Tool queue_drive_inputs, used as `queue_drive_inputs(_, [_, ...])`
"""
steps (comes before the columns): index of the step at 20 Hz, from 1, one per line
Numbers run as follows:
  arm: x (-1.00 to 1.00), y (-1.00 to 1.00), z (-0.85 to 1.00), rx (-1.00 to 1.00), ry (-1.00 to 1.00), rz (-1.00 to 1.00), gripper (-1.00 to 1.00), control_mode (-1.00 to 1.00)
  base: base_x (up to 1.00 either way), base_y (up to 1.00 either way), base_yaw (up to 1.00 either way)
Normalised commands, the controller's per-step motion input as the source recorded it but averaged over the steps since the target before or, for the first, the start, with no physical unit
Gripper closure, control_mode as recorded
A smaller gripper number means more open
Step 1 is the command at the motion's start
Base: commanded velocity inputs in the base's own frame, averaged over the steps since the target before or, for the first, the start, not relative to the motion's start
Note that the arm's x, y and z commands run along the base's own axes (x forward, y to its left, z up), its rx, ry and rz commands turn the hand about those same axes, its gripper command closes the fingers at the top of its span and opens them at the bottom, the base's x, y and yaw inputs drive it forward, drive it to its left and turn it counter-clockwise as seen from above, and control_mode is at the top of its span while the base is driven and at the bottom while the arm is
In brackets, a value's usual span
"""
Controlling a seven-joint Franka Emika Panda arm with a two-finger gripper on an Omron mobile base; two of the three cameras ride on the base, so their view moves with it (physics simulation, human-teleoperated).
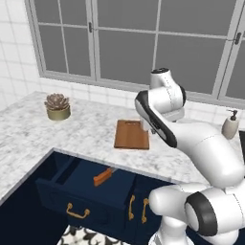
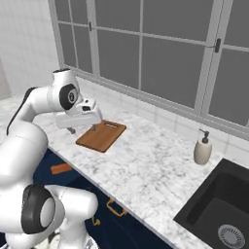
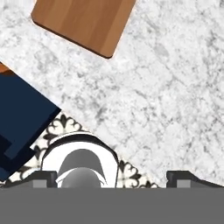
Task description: Pick up the knife from the drawer and place it on the cutting board. Then place the meat from the plate to the cutting board.
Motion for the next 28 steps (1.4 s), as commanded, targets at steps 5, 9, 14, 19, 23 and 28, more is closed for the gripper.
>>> queue_drive_inputs(5, [0.0, 0.0, 0.0, 0.0, 0.0, 0.0, -1.0, 1.0, 0.09, -0.17, 0.15])
queue_drive_inputs(9, [-0.18, 0.77, -0.56, 0.1, 0.32, 0.15, -1.0, -1.0, 0.0, 0.0, 0.0])
queue_drive_inputs(14, [0.0, 1.0, -0.97, 0.11, 0.31, 0.3, -1.0, -1.0, 0.0, 0.0, 0.0])
queue_drive_inputs(19, [-0.21, 1.0, -1.0, 0.03, 0.21, 0.24, -1.0, -1.0, 0.0, 0.0, 0.0])
queue_drive_inputs(23, [-0.08, 1.0, -0.96, 0.0, 0.1, 0.11, -1.0, -1.0, 0.0, 0.0, 0.0])
queue_drive_inputs(28, [-0.01, 0.68, -0.98, 0.01, 0.03, 0.02, -1.0, -1.0, 0.0, 0.0, 0.0])
